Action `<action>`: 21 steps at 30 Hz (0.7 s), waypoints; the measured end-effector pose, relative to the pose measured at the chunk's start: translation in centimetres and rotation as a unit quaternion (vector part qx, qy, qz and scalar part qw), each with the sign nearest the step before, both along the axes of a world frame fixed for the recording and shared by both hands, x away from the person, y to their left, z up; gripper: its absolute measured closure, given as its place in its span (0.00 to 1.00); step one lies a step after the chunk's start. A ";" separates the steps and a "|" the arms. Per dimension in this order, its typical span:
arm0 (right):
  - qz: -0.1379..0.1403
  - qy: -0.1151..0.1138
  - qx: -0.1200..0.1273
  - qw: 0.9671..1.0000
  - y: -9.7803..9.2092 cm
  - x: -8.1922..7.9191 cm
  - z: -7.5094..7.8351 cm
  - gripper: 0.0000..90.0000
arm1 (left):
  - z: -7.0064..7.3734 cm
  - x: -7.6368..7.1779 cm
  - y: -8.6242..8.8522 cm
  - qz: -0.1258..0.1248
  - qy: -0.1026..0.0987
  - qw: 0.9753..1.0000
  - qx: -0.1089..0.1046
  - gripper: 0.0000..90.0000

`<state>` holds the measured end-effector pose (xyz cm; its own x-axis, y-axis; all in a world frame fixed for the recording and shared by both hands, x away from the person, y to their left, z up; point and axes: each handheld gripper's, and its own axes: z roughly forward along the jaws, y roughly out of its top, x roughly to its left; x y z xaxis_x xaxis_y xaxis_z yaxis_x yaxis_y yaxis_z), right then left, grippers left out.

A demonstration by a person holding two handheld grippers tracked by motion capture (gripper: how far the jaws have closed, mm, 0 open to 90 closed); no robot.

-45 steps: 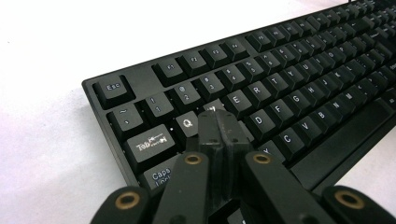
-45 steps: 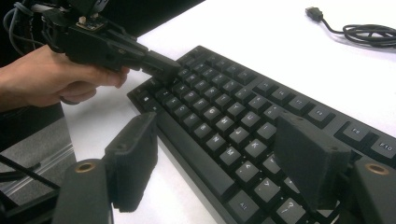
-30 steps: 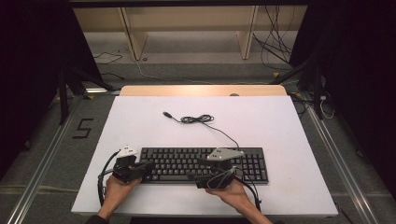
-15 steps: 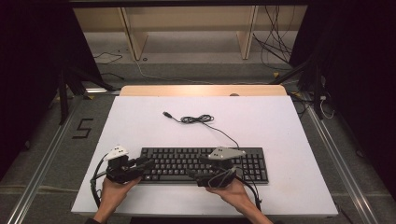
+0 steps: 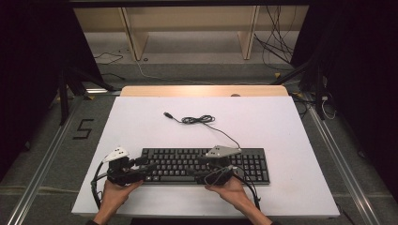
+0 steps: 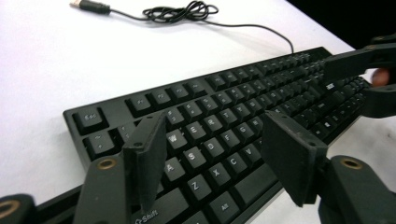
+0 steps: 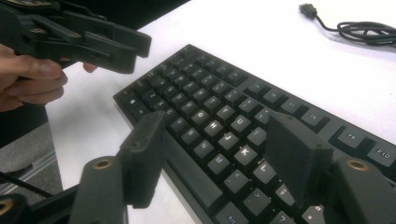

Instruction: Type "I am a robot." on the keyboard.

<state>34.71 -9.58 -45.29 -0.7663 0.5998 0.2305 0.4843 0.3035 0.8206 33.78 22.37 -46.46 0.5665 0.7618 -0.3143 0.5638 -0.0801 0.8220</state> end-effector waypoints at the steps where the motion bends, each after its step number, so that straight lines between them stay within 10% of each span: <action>1: 0.000 0.002 -0.001 1.000 0.1 0.1 0.0 0.47 | 0.0 0.0 0.0 -0.002 -0.004 1.000 -0.002 0.43; 21: 0.005 0.025 -0.055 0.998 1.5 1.1 -1.5 0.94 | 0.3 -0.2 -0.1 -0.005 -0.019 1.000 -0.010 0.33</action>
<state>35.83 -8.04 -46.81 -0.7619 0.6155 0.2018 0.5206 0.3965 0.7561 33.54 22.25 -46.19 0.5862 0.7494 -0.3079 0.5311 -0.0684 0.8445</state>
